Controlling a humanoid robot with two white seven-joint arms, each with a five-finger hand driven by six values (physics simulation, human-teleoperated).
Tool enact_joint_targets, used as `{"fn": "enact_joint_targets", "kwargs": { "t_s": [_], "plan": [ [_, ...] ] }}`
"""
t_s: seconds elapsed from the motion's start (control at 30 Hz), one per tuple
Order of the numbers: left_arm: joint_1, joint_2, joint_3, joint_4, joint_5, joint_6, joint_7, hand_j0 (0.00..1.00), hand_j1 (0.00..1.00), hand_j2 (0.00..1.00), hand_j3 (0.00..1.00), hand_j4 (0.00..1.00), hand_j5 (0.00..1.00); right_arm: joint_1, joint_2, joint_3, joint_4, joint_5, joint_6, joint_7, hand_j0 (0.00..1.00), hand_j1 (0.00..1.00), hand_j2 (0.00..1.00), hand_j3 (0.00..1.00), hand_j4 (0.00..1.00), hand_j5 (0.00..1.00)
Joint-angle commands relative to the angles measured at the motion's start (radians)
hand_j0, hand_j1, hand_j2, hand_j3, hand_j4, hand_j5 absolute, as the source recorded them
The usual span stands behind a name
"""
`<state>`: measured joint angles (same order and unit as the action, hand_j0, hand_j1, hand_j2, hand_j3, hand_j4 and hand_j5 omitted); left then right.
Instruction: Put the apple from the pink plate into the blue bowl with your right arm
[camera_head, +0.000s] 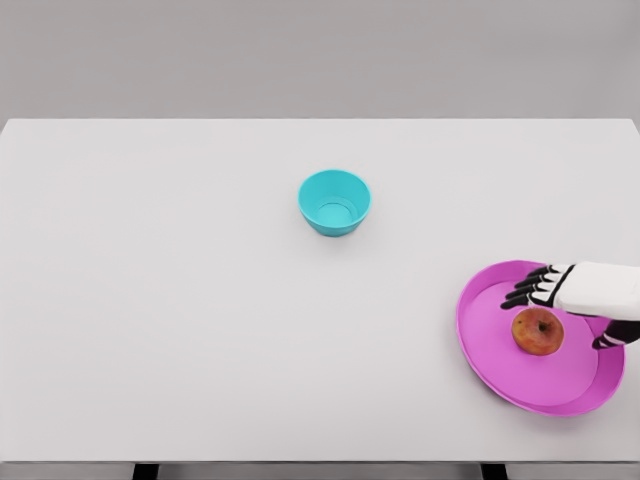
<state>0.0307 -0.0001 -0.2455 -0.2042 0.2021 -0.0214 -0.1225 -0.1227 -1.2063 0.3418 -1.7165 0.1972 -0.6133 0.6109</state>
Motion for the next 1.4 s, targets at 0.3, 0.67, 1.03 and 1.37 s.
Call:
{"fn": "enact_joint_targets", "kwargs": {
  "t_s": [0.3,0.67,1.03,1.37],
  "plan": [
    [0.0,0.0,0.0,-0.001,0.0,0.0,0.0,1.0,1.0,1.0,1.0,1.0,1.0,-0.009,0.068,0.005,0.049,0.002,0.002,0.0,1.0,1.0,1.0,1.0,1.0,1.0],
    [0.0,0.0,0.0,-0.001,0.0,0.0,0.0,1.0,1.0,1.0,1.0,1.0,1.0,-0.011,0.093,0.01,0.071,0.005,0.002,0.0,1.0,1.0,1.0,1.0,1.0,1.0],
    [0.0,0.0,0.0,0.0,0.0,0.0,0.0,1.0,1.0,1.0,1.0,1.0,1.0,-0.011,0.091,0.022,0.049,0.005,0.002,0.0,1.0,1.0,1.0,1.0,1.0,1.0],
    [0.0,0.0,0.0,0.0,0.0,0.0,0.0,1.0,1.0,1.0,1.0,1.0,1.0,-0.009,0.09,0.037,0.031,0.005,0.002,0.0,0.97,0.97,0.97,0.97,0.97,0.97]
  ]
}}
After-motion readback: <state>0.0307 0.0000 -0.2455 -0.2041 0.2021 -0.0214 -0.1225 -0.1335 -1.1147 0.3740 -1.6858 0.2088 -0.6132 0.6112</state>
